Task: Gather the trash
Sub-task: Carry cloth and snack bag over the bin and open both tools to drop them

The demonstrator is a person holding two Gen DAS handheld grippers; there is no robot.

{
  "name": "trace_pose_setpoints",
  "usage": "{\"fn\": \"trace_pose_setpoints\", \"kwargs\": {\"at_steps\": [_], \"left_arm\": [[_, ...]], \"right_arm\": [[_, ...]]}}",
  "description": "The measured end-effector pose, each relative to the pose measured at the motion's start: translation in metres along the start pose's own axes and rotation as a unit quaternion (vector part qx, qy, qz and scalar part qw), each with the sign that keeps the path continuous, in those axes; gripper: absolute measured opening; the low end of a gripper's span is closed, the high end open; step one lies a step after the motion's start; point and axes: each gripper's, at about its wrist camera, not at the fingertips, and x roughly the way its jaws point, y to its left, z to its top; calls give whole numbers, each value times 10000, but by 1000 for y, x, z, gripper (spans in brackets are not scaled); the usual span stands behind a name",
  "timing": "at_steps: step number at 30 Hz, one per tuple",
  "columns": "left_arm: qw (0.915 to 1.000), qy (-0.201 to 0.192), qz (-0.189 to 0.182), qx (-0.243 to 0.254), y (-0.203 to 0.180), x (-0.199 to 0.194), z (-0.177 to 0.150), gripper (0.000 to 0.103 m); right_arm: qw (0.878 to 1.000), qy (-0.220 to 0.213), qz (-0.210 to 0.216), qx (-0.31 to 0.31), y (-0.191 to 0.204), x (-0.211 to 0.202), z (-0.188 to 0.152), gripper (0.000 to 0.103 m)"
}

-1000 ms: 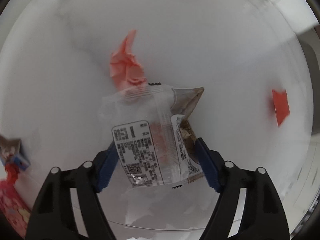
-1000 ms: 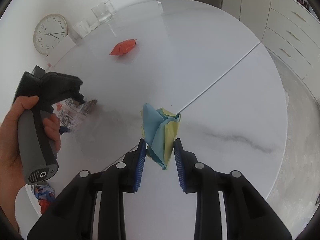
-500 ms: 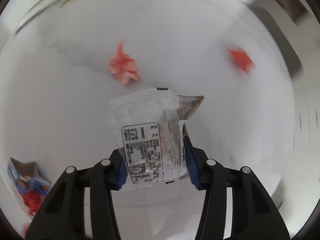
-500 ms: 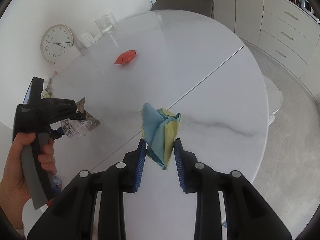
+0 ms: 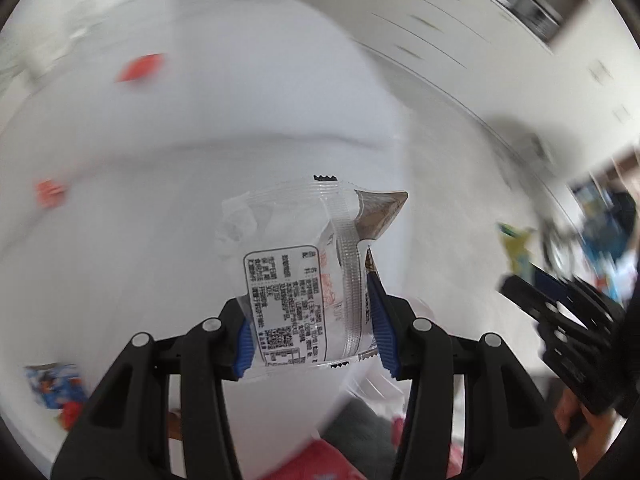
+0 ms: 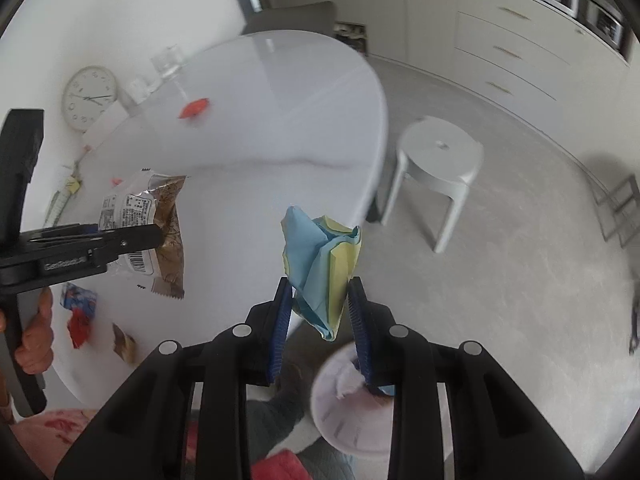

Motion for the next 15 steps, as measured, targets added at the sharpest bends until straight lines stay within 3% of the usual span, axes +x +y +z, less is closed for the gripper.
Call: {"fn": "trace_pose_setpoints", "kwargs": {"at_steps": [5, 11, 15], "left_arm": [[9944, 306, -331, 953, -63, 14, -27, 47], [9826, 766, -548, 1601, -118, 28, -52, 47], [9765, 909, -574, 1868, -136, 30, -70, 48]], "right_arm": [[9974, 132, -288, 648, -55, -20, -53, 30], [9919, 199, -435, 1173, -92, -30, -94, 30], [9901, 199, -482, 1301, -102, -33, -104, 30]]}}
